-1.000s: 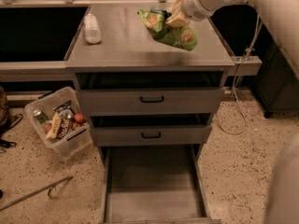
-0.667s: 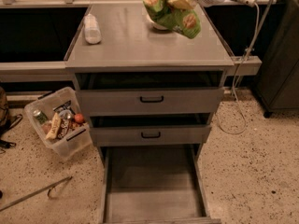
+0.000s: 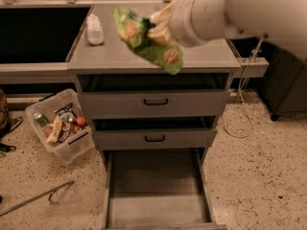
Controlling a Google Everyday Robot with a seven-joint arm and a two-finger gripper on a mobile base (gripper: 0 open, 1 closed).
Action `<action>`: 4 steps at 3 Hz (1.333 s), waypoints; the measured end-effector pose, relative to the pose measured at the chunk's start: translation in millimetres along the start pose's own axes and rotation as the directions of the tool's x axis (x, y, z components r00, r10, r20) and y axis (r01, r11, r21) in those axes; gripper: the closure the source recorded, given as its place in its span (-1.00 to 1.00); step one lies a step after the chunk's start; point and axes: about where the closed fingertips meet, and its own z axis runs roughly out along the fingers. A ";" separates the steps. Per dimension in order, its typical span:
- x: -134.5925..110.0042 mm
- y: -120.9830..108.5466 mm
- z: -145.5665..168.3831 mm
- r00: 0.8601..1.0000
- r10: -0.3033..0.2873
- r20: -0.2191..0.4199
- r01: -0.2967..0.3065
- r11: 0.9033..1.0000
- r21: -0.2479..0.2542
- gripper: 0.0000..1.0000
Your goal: Place green rice chip bag into bottom drawer
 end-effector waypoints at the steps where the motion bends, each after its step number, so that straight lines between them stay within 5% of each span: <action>1: 53.9 78.0 74.6 0.999 0.003 -0.033 -0.008 0.987 -0.158 1.00; 4: 59.0 87.0 84.9 0.999 0.009 -0.036 -0.015 0.982 -0.187 1.00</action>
Offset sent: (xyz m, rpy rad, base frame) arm 0.0070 0.0245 -0.0947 -0.0480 0.1053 0.0619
